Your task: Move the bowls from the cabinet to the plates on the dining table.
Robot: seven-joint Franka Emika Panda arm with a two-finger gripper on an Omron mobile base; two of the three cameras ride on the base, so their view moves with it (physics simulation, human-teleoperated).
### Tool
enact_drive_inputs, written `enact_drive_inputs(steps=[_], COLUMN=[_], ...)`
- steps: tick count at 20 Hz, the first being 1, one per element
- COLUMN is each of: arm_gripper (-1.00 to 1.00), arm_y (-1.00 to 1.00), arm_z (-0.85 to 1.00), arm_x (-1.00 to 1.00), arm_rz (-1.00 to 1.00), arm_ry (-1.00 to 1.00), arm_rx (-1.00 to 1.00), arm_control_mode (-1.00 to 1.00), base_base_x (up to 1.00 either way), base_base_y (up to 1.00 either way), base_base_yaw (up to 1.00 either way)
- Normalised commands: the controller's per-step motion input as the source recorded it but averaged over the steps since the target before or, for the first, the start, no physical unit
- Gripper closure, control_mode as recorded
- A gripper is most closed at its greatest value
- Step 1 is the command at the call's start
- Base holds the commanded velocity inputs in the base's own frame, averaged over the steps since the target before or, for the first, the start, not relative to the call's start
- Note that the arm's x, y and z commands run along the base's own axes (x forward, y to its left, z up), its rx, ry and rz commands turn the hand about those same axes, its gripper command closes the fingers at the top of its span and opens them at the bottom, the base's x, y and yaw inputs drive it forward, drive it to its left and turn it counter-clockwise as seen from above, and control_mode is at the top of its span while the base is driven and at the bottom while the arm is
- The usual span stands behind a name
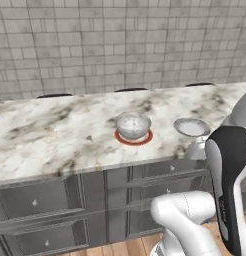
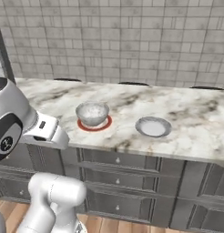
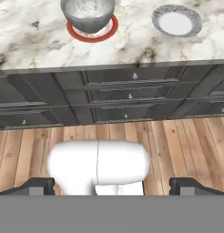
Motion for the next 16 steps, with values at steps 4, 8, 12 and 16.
enact_drive_inputs(steps=[4,8,12,16], arm_gripper=[-1.0,-1.0,-1.0,-1.0], arm_y=[0.0,0.0,0.0,0.0], arm_z=[0.0,0.0,0.0,0.0], arm_x=[0.0,0.0,0.0,0.0], arm_rz=[0.0,0.0,0.0,0.0], arm_ry=[0.0,0.0,0.0,0.0], arm_rx=[0.0,0.0,0.0,0.0], arm_control_mode=[1.0,1.0,1.0,1.0], base_base_x=[-0.43,0.13,0.24,0.12], base_base_y=[-0.36,-0.09,0.0,0.0], base_base_yaw=[-0.21,-0.58,-0.84,-0.89])
